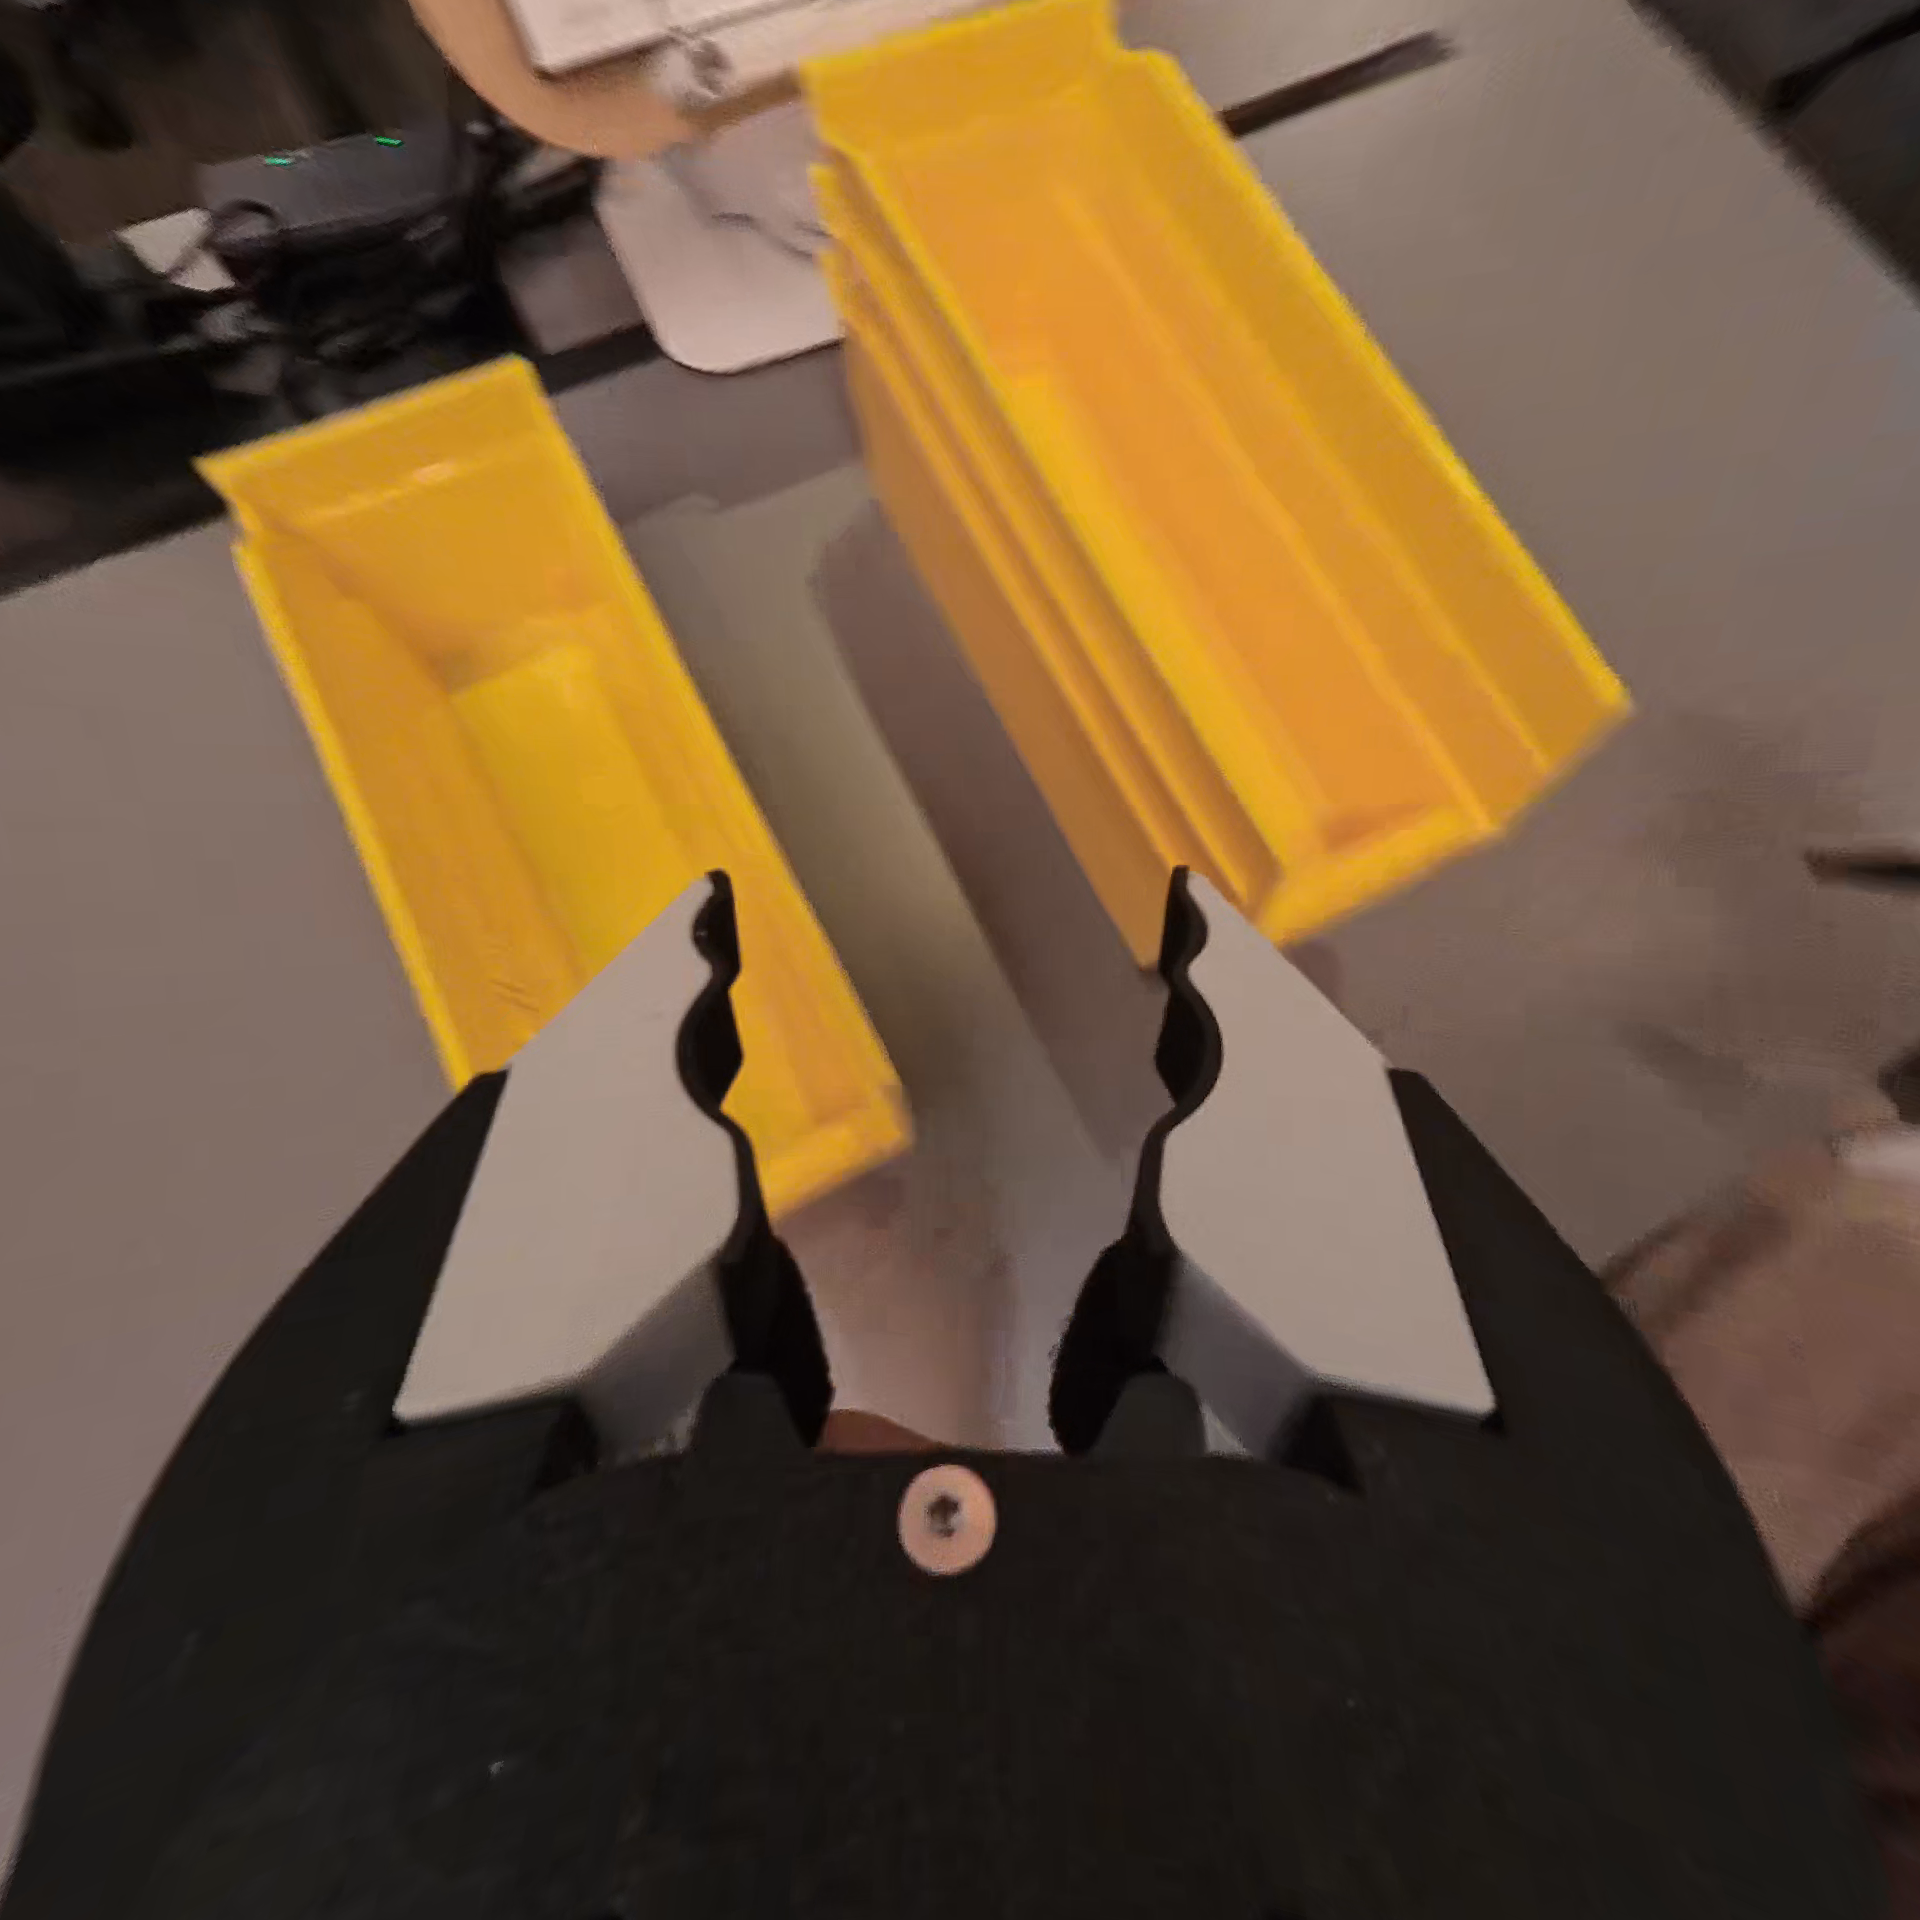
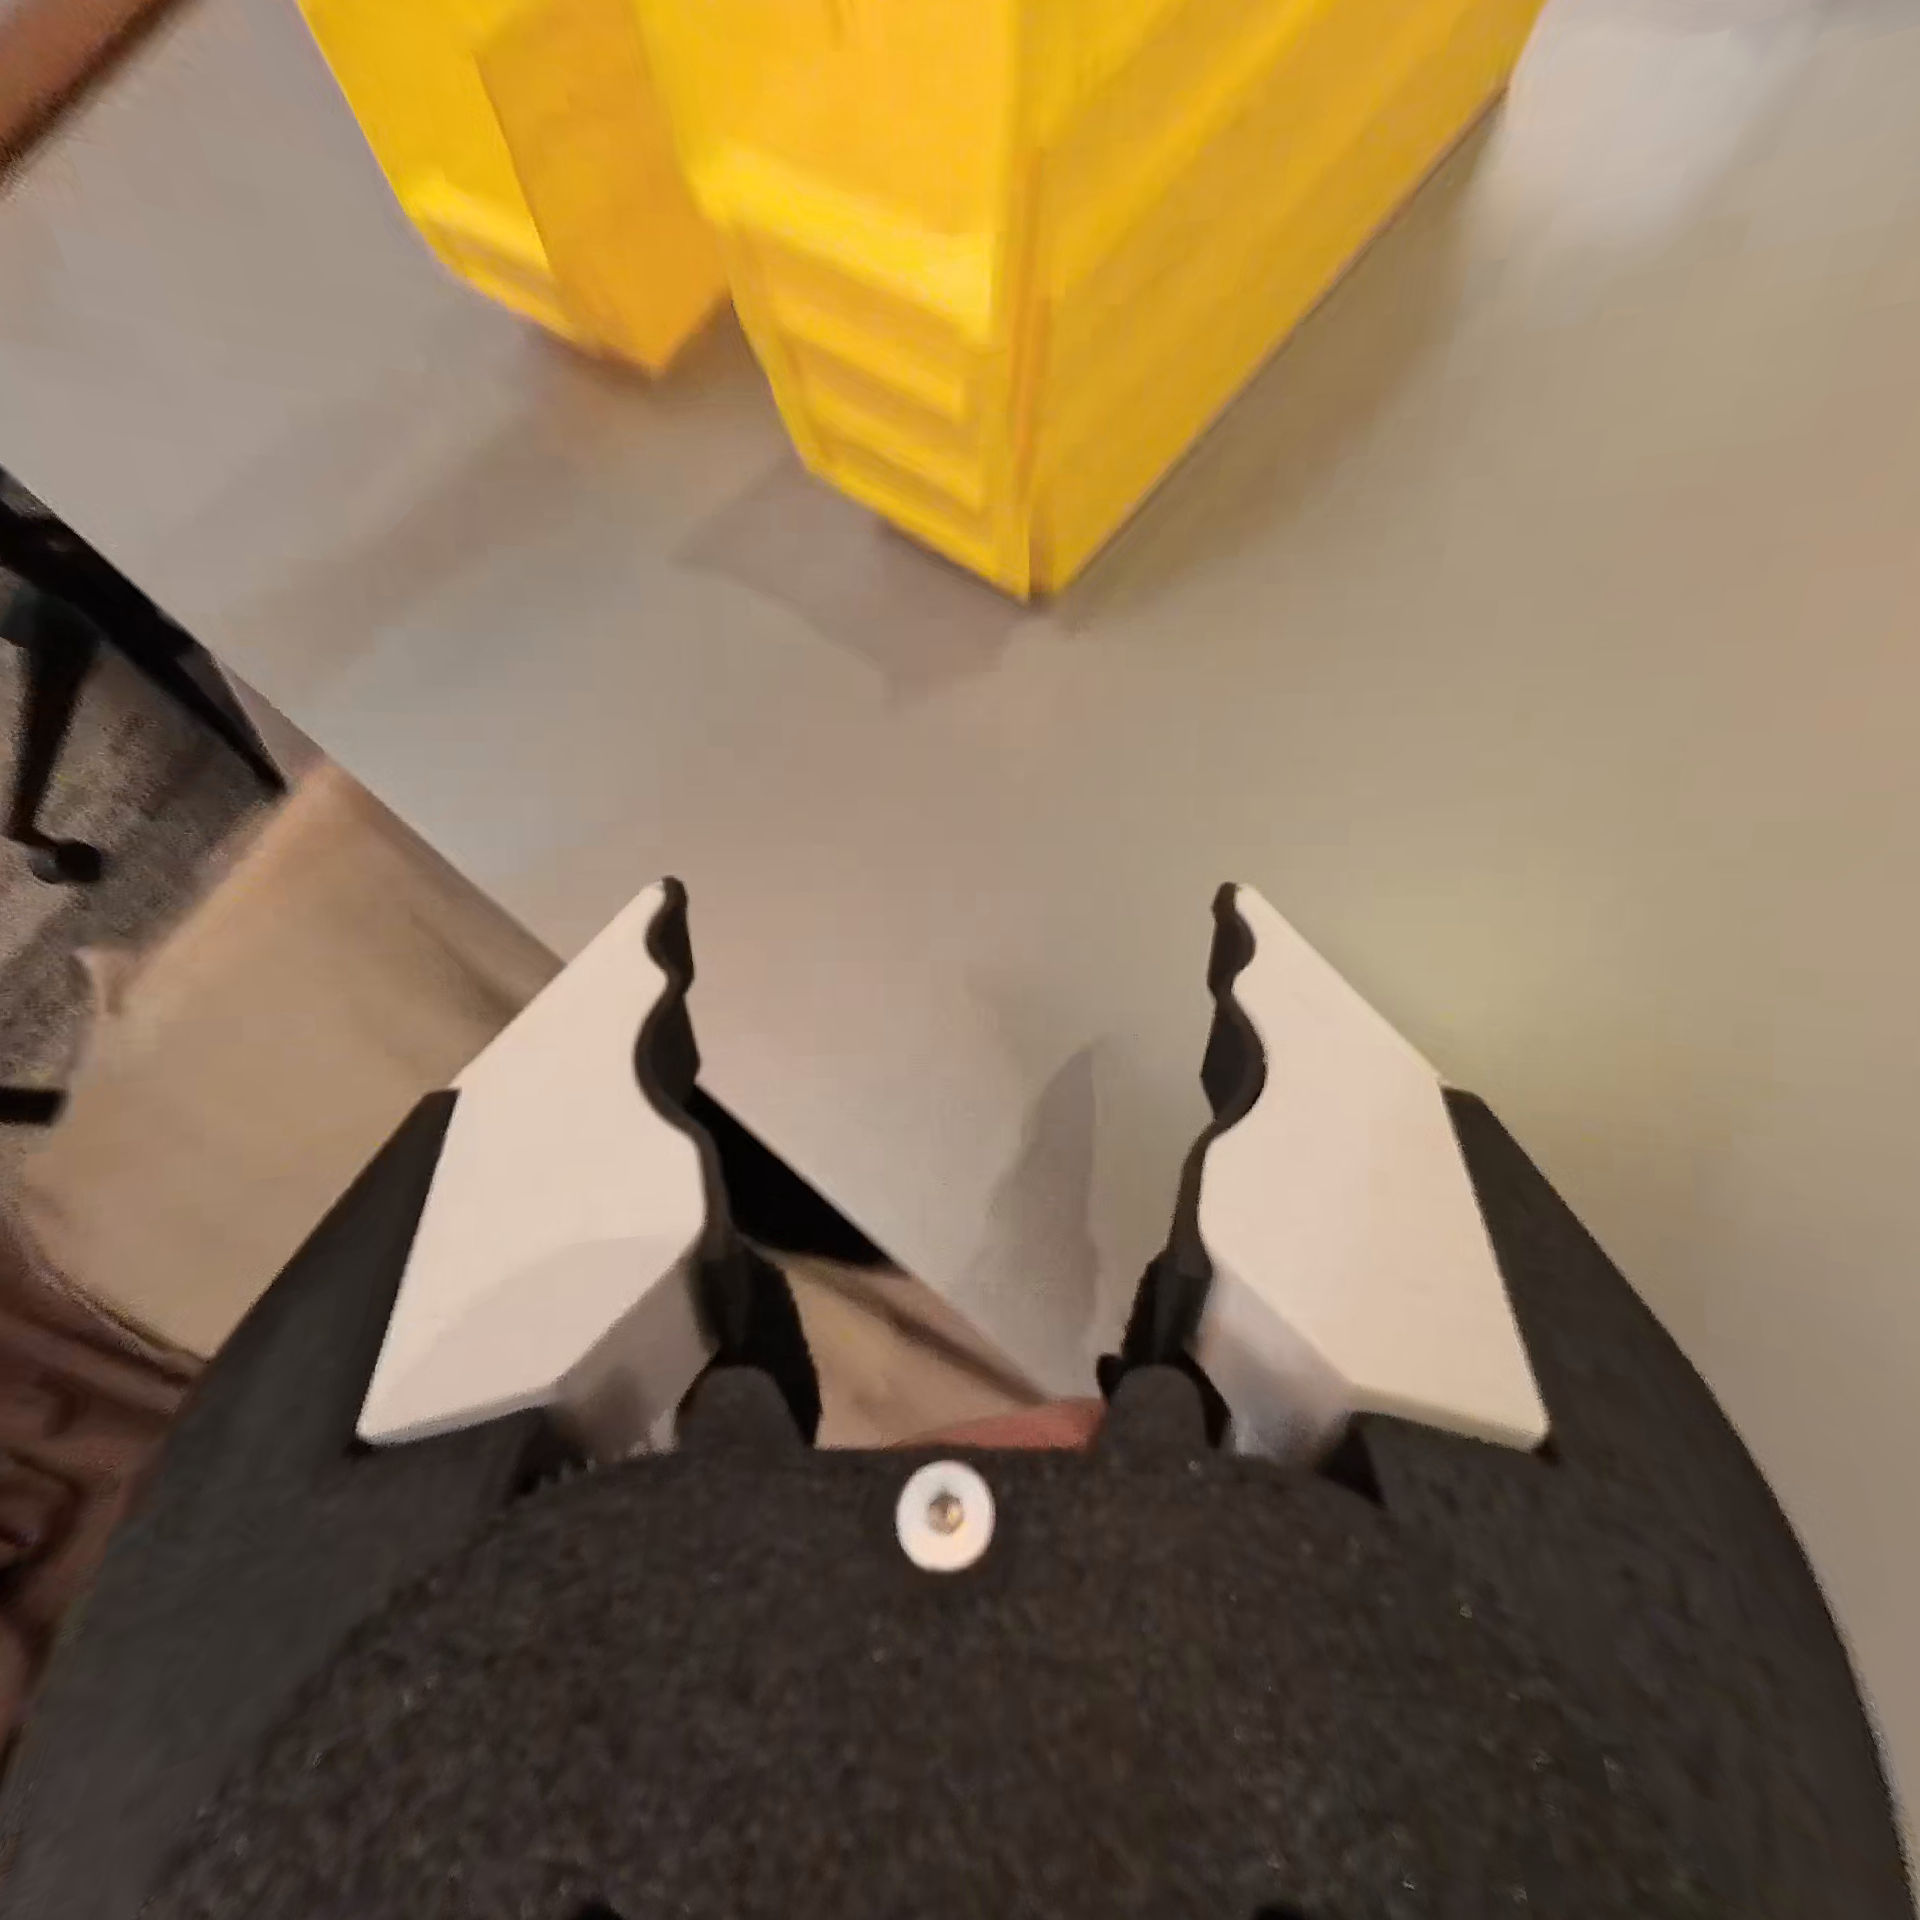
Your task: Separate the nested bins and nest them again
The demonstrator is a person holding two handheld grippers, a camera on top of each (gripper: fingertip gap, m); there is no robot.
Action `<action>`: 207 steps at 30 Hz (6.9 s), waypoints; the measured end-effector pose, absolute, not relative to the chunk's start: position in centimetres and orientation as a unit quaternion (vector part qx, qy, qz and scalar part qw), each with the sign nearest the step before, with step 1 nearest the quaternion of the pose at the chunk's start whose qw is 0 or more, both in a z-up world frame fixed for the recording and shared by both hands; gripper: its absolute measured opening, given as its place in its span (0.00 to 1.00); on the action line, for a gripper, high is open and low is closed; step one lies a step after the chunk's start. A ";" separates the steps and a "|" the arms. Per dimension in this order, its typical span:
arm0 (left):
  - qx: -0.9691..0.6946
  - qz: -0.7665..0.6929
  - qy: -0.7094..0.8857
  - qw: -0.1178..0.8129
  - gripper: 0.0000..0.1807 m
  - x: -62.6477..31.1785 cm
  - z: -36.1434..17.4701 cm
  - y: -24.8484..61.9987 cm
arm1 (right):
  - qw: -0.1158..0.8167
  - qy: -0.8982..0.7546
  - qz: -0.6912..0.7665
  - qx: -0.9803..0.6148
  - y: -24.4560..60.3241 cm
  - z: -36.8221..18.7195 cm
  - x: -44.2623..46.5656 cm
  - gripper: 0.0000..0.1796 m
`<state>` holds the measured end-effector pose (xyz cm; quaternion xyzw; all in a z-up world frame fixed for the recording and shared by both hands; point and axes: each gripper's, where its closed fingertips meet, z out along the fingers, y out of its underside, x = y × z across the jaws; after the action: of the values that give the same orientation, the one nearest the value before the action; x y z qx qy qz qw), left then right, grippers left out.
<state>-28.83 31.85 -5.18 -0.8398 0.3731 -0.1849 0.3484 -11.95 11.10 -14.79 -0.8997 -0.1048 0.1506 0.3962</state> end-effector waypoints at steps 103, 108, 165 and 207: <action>-0.839 -0.216 0.312 0.389 0.38 -34.2 -17.2 18.3 | -0.011 0.115 0.028 -0.993 34.6 -15.0 6.1 0.54; -0.843 -0.225 0.309 0.379 0.38 -34.0 -17.5 18.4 | 0.021 0.123 0.023 -0.992 35.3 -15.3 6.1 0.61; -0.823 -0.180 0.363 0.397 0.40 -33.4 -16.8 17.1 | 0.010 0.100 0.038 -0.994 38.0 -11.5 -11.3 0.47; -0.825 -0.185 0.366 0.389 0.40 -33.4 -16.9 16.8 | 0.033 0.078 0.016 -0.996 38.2 -12.3 -13.3 0.58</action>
<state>-33.38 16.82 -16.89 -0.8248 0.3664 -0.1846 0.3891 -13.26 38.16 -12.33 -0.9963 0.0779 0.0162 0.0332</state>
